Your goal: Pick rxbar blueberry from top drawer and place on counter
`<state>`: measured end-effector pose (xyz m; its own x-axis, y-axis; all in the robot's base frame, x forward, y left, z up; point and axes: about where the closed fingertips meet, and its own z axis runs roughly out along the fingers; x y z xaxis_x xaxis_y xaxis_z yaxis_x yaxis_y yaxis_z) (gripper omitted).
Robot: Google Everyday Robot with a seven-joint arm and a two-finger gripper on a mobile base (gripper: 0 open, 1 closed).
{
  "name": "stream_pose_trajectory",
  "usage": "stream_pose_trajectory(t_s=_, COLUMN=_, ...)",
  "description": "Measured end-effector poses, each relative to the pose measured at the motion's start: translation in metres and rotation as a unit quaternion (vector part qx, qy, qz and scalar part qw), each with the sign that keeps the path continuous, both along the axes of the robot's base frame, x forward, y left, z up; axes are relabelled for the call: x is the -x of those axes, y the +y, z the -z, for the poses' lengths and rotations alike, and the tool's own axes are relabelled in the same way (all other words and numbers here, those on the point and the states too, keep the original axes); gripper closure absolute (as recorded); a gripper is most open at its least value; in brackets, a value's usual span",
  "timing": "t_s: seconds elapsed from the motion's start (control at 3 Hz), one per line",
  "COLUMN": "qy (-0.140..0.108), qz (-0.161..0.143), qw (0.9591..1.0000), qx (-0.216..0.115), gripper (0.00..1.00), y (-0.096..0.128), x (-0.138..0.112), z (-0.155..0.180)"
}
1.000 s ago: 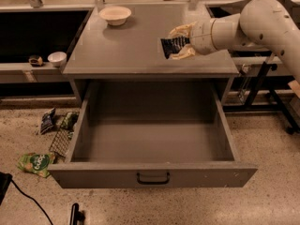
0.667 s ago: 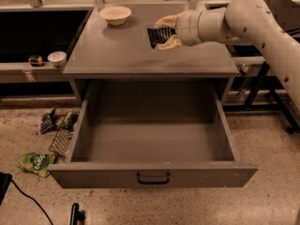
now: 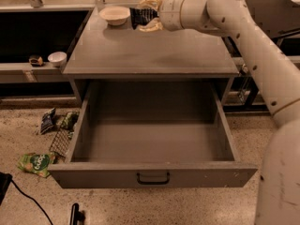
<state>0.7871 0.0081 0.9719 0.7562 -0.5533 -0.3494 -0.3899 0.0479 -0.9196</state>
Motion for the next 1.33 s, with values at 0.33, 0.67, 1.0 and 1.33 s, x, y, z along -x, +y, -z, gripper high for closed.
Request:
stream_pose_trajectory(t_s=0.33, qy=0.006, qz=-0.021, qw=0.9995, qx=-0.02, gripper=0.82, y=0.025, x=-0.01, z=-0.002)
stream_pose_trajectory(t_s=0.67, qy=0.02, qz=-0.038, qw=0.9985, qx=-0.033, gripper=0.59, y=0.042, x=-0.015, z=0.002)
stream_pose_trajectory(t_s=1.0, qy=0.031, qz=-0.047, qw=0.9976, qx=-0.039, gripper=0.35, y=0.05, x=-0.018, z=0.005)
stream_pose_trajectory(t_s=1.33, qy=0.04, qz=-0.049, qw=0.9971, qx=-0.042, gripper=0.12, y=0.053, x=-0.02, z=0.008)
